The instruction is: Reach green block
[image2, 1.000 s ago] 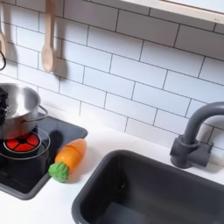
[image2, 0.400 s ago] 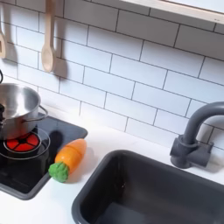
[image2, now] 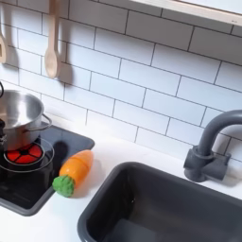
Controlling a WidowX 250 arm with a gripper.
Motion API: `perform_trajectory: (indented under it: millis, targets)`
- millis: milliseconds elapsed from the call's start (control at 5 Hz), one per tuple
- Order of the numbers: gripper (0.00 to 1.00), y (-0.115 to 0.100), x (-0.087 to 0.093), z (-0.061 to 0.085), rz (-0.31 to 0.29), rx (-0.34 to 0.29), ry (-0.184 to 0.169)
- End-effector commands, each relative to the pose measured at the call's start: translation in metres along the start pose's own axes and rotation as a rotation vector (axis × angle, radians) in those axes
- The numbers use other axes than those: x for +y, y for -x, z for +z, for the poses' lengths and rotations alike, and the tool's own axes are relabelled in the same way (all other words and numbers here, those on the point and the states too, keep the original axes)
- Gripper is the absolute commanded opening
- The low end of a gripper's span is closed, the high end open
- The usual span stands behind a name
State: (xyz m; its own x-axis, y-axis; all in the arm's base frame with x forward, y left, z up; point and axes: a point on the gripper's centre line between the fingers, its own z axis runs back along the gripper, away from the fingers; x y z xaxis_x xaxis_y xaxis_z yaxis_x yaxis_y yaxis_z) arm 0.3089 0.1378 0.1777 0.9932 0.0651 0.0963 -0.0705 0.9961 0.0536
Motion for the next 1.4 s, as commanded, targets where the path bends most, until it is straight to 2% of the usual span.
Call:
perform_trajectory:
  millis: [0, 200, 600, 1200]
  targets:
    - [1.00, -0.001, -0.004, -0.016, -0.008, 0.031, 0.019]
    - [1.00, 0.000, 0.000, -0.021, -0.004, 0.036, 0.011]
    - [1.00, 0.001, -0.005, -0.038, -0.057, 0.071, 0.034]
    - [1.00, 0.000, -0.005, -0.044, -0.088, 0.070, 0.027]
